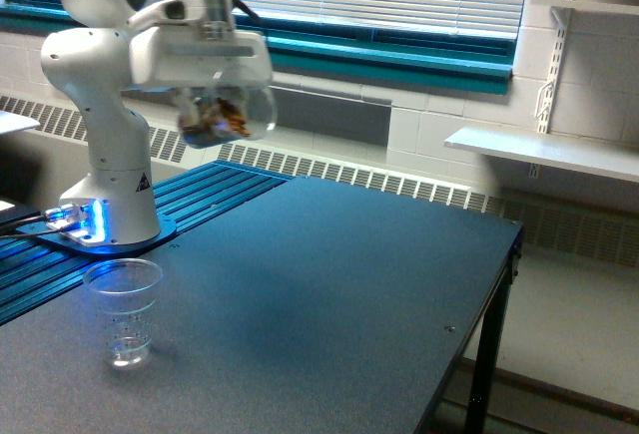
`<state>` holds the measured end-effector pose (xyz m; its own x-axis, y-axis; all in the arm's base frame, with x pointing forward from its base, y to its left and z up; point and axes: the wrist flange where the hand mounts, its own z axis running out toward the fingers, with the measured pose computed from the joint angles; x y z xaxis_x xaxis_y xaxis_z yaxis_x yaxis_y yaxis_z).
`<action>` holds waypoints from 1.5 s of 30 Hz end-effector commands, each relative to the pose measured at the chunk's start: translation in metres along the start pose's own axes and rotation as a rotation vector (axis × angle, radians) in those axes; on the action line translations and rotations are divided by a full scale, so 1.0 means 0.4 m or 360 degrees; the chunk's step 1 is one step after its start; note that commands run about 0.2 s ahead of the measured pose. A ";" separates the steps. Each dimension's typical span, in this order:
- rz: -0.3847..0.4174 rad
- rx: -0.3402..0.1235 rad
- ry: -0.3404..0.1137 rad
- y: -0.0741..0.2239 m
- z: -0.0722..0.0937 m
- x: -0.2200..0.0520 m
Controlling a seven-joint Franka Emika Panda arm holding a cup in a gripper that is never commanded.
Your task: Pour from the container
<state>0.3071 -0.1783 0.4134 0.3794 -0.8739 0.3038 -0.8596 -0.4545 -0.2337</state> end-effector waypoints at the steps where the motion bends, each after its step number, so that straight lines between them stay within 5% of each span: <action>1: 0.0096 -0.0039 -0.0005 0.076 0.008 0.020; 45: 0.0367 -0.0173 -0.0169 0.344 0.121 0.002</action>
<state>0.2155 -0.2514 0.3513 0.1857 -0.9669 0.1749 -0.9546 -0.2197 -0.2013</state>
